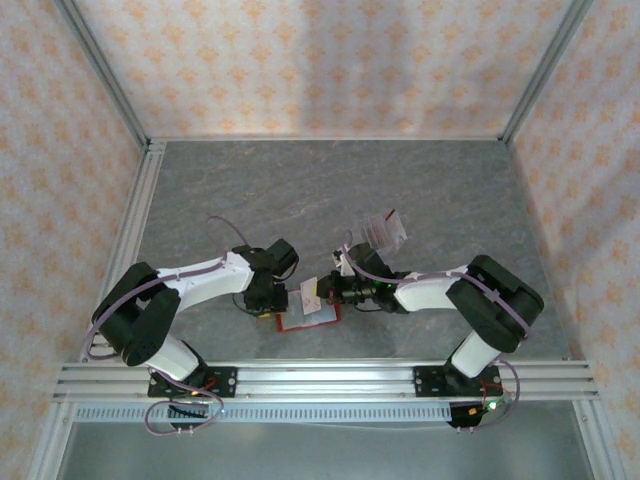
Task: Put the credit cards into the card holder
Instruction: Insert the credit card into the card slot.
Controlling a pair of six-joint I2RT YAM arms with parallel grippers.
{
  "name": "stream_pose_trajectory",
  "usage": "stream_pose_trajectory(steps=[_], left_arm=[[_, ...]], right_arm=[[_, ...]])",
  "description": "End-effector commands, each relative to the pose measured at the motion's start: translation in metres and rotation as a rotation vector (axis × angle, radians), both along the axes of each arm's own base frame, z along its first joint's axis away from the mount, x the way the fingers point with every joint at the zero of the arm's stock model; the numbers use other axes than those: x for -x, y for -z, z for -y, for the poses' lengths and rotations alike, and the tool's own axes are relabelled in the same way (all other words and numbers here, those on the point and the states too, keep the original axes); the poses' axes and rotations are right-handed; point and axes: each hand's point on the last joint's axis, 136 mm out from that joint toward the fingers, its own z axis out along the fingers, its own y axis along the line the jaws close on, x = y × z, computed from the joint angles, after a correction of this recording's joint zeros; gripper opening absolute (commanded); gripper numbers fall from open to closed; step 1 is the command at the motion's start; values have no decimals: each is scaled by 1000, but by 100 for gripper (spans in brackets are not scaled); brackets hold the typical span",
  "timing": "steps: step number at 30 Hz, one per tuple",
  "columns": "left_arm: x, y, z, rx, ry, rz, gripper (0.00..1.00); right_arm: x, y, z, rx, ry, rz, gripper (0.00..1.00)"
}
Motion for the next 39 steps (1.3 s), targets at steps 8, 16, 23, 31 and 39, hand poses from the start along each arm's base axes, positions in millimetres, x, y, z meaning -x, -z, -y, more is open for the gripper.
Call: stream_pose_trajectory(steps=[8, 16, 23, 31, 39], left_arm=[[12, 9, -13, -58, 16, -19, 30], [13, 10, -14, -60, 11, -21, 29], [11, 11, -12, -57, 8, -21, 29], [11, 11, -12, -56, 8, -20, 29], [10, 13, -11, -55, 5, -23, 29]], right_arm=[[-16, -12, -14, -49, 10, 59, 0], [-18, -13, -18, -75, 11, 54, 0], [-9, -4, -19, -82, -3, 26, 0], [6, 9, -9, -66, -20, -9, 0], [21, 21, 0, -39, -50, -43, 0]])
